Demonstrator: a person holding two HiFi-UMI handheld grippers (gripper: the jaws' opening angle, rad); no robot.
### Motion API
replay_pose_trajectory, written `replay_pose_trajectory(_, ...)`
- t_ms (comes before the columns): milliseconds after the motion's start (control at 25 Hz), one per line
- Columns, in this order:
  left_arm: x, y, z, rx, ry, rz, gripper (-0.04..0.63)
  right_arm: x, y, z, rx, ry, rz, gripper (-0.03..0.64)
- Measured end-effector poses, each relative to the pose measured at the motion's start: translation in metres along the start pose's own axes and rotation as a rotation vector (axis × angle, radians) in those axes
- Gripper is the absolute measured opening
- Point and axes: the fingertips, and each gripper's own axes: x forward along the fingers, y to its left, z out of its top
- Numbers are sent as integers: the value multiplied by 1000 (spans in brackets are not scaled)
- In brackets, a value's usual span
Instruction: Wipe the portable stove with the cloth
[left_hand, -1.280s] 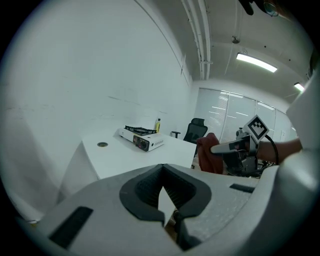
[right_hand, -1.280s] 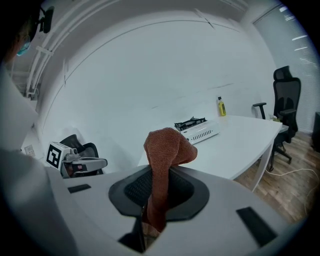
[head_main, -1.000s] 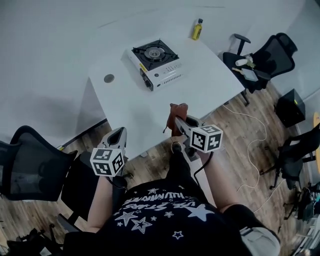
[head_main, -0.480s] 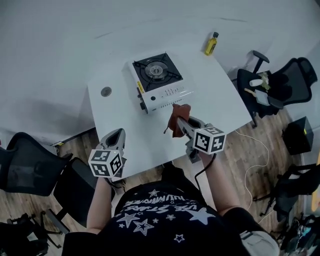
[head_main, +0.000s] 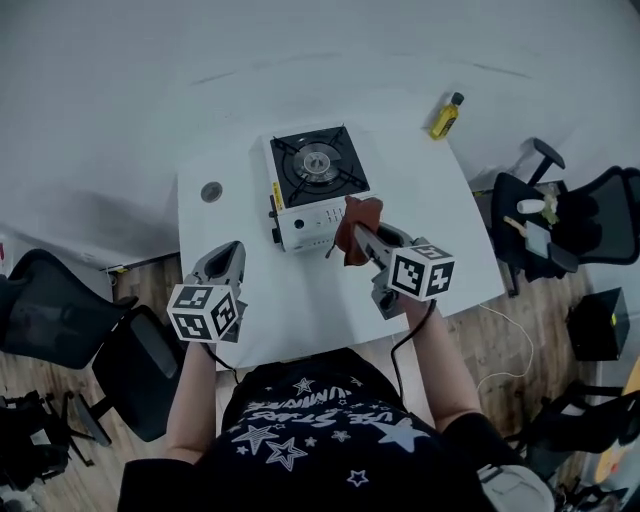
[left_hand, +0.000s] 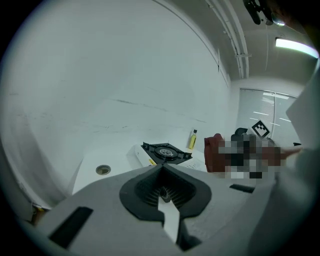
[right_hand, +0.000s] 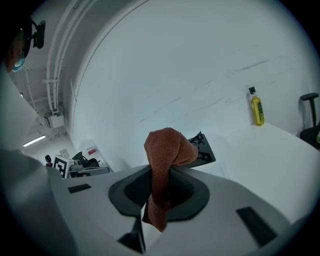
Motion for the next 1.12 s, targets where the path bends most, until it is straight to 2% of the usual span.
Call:
replay_pose_trajectory(320, 34, 12, 33, -1, -52, 79, 6, 60, -6, 63, -71, 27, 140, 63)
replay_pose_trajectory(560, 57, 32, 44, -12, -46, 114, 6, 118, -7, 89, -120, 94, 144, 63)
replay_pose_trajectory(760, 78, 47, 52, -11, -33, 125, 6, 168, -9, 101, -160, 162, 136, 63)
replay_pose_trajectory(960, 95, 61, 56, -13, -19, 131, 6, 215, 1, 98, -169, 237, 181, 63)
replay_pose_trajectory(1120, 107, 73, 60, -30, -16, 142, 6, 250, 9, 89, -234, 303, 210, 63)
